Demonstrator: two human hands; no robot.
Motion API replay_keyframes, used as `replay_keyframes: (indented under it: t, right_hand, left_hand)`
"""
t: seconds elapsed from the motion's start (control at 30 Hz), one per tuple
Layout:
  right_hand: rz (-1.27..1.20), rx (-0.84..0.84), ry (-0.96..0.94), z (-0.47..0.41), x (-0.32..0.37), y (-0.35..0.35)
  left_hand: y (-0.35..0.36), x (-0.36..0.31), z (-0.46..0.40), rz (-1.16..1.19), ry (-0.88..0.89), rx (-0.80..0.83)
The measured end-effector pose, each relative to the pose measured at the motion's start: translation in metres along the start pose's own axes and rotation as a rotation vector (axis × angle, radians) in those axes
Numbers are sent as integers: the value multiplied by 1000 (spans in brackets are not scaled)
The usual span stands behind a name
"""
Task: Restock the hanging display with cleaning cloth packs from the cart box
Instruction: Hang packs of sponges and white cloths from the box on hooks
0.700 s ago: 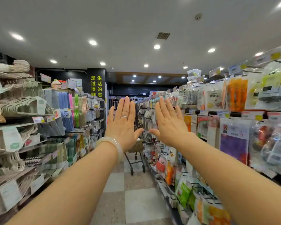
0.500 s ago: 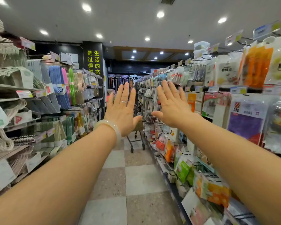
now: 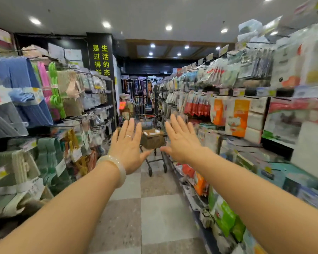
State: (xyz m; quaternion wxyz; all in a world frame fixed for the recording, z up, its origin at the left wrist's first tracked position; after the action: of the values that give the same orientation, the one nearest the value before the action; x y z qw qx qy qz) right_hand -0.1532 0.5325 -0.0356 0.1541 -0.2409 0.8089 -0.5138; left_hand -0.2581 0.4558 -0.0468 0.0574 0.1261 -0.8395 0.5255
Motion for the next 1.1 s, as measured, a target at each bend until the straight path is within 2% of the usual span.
replay_keyframes:
  t: [0.27,0.47,0.8,1.1]
  right_hand:
    - [-7,53,-38,-169,31,136]
    - [-1,51,16,-329,40,215]
    - [4,97,150,-571,-4,354]
    - [-18,148,123,-819,-6,494]
  left_hand:
    - [135,100,-127,-7,-25,52]
    - [230,182,-260,54,13,30]
    - [399,282,-477,75,93,85]
    - [546,377,-690,121,55,127]
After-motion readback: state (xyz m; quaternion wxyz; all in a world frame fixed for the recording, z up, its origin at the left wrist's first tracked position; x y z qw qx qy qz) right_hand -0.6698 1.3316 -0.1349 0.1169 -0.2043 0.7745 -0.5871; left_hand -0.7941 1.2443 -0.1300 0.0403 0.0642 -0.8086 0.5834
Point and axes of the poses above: each hand's wrist, its own z-axis away from the middle knuckle, its own y-axis out of the palm, x = y × z, the point moved 10 cm from there along -z, towards the middle knuckle, and after that the axes turned 14 degrees about y, right-handed, at the moved point
